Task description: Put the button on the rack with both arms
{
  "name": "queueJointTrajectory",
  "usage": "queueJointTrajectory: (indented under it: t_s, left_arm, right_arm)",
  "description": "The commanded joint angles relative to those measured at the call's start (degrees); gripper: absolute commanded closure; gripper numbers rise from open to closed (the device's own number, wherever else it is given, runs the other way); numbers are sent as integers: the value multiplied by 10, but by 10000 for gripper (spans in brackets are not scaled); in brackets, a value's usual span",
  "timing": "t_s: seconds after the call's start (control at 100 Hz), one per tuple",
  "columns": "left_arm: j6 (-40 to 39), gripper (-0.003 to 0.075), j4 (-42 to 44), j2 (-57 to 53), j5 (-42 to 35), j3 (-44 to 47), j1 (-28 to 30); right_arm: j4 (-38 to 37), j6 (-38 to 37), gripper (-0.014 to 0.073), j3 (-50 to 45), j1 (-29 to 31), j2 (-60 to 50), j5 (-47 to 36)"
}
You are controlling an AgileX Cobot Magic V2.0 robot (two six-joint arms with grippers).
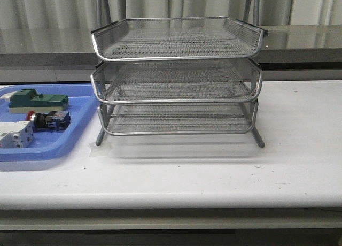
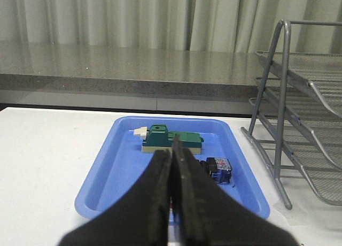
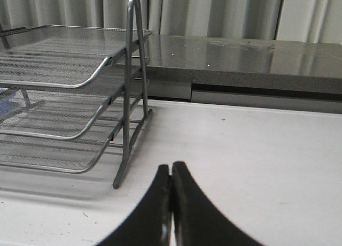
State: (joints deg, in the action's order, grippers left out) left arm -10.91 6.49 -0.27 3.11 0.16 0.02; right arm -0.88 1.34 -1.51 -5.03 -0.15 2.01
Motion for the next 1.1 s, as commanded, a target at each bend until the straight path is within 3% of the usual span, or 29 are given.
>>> queueJointTrajectory:
  t_s: [0.0, 0.34, 0.62, 0.93, 1.09]
  left_arm:
    - [0, 740, -5, -17, -42, 24, 0]
    - [0, 740, -5, -17, -42, 24, 0]
    - [0, 740, -5, -17, -42, 24, 0]
    - [0, 740, -5, -17, -42, 24, 0]
    - [0, 740, -5, -17, -42, 24, 0]
  right_arm:
    - [0, 1, 654, 9, 4, 6, -47]
    - [9, 1, 654, 16, 4, 6, -71]
    - [52, 1, 654, 150, 4, 62, 87]
    - [112, 1, 654, 354, 4, 251, 312]
    - [181, 1, 654, 388, 4, 332, 322]
